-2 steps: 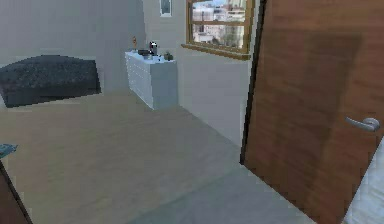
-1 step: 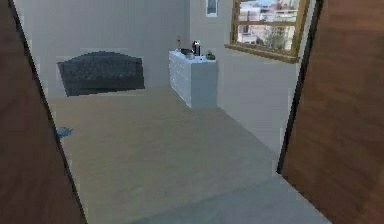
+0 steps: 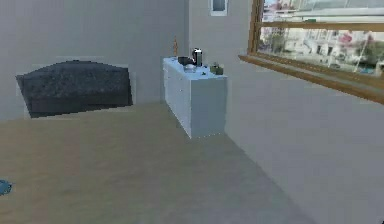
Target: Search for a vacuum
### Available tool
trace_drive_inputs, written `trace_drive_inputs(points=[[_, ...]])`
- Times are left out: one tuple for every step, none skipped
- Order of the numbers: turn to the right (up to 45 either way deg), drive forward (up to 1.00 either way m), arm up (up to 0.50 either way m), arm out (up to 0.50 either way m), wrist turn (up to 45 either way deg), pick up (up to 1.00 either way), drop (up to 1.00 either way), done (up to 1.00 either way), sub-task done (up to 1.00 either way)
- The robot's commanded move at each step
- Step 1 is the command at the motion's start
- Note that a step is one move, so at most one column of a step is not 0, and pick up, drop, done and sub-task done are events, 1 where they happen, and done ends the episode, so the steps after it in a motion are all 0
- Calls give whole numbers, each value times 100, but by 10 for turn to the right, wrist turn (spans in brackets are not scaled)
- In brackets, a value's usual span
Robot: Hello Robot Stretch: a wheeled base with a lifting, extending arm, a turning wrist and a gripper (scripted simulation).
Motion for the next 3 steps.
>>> trace_drive_inputs(points=[[-60,0,0,0,0,0,0,0,0],[0,55,0,0,0,0,0,0,0],[-450,0,0,0,0,0,0,0,0]])
